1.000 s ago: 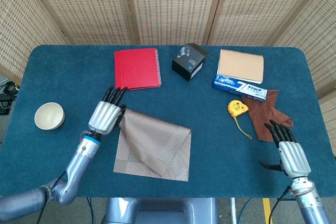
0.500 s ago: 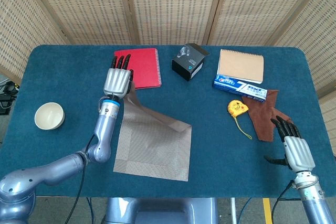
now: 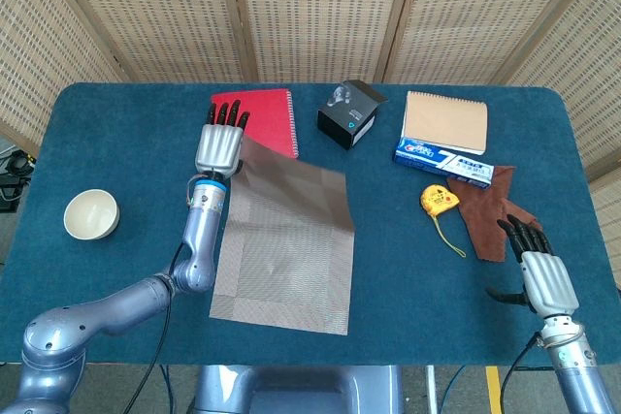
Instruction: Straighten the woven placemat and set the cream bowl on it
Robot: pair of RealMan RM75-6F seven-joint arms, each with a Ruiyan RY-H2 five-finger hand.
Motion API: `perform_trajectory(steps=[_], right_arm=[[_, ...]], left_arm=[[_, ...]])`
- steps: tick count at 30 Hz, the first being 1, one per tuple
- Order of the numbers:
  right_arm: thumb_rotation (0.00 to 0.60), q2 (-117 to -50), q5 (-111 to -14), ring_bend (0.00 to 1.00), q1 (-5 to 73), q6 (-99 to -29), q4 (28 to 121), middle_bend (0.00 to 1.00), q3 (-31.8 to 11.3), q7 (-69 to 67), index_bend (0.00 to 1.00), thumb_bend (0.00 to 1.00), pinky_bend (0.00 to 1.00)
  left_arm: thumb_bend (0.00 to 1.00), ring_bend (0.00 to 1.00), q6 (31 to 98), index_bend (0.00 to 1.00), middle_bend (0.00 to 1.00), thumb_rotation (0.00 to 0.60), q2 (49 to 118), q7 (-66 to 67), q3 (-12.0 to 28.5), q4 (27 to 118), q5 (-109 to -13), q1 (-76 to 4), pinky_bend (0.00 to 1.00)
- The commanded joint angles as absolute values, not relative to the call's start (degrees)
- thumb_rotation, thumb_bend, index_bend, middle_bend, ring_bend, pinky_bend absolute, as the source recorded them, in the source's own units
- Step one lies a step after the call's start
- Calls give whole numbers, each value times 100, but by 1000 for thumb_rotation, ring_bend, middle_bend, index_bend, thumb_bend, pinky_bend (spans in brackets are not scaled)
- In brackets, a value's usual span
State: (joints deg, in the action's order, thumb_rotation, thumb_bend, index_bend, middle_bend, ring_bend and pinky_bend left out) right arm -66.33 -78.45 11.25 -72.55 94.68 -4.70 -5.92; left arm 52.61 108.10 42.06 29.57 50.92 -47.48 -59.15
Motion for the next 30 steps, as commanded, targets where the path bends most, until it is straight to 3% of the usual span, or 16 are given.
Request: perform_trajectory(steps=[1, 11, 20, 30], right_arm=[[600, -6647, -7872, 0, 1122, -7265, 9480, 0, -453, -560, 73, 81, 0], [600, -6698, -7958, 0, 1129, -7246, 9499, 0, -385, -456, 73, 80, 0], [600, -6956, -8230, 0, 1099, -7383, 9443, 0, -208, 117, 75, 79, 0], [600, -7210, -8414, 0, 1078, -7443, 9343, 0, -71, 566, 77, 80, 0]], left_arm=[[141, 0, 5396, 4, 0, 600, 10627, 3993, 2829, 5316, -4874, -5752, 0], [143, 0, 6015, 28, 0, 600, 9748, 3507, 2397, 6840, -5119, -4921, 0], [145, 0, 7805, 60, 0, 600, 8008, 2838, 1059, 9196, -6631, -3073, 0], [146, 0, 8662, 60, 0, 600, 7107, 2242, 168, 9921, -7312, -1881, 0]])
